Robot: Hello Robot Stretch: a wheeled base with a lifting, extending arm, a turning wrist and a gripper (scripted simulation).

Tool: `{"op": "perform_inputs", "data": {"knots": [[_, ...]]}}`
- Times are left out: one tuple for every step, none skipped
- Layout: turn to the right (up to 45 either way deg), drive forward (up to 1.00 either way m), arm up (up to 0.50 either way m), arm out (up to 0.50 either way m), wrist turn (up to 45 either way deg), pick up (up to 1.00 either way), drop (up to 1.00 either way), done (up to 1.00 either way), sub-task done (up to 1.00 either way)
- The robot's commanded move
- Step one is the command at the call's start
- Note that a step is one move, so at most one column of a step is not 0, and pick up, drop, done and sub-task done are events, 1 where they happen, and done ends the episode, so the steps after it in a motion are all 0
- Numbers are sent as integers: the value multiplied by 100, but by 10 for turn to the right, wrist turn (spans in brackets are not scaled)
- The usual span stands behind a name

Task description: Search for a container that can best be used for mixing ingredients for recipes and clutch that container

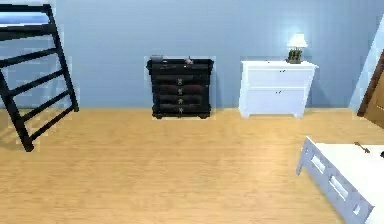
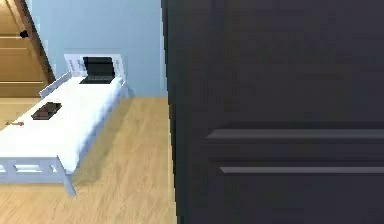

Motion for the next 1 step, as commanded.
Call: {"op": "perform_inputs", "data": {"knots": [[0, 100, 0, 0, 0, 0, 0, 0, 0]]}}
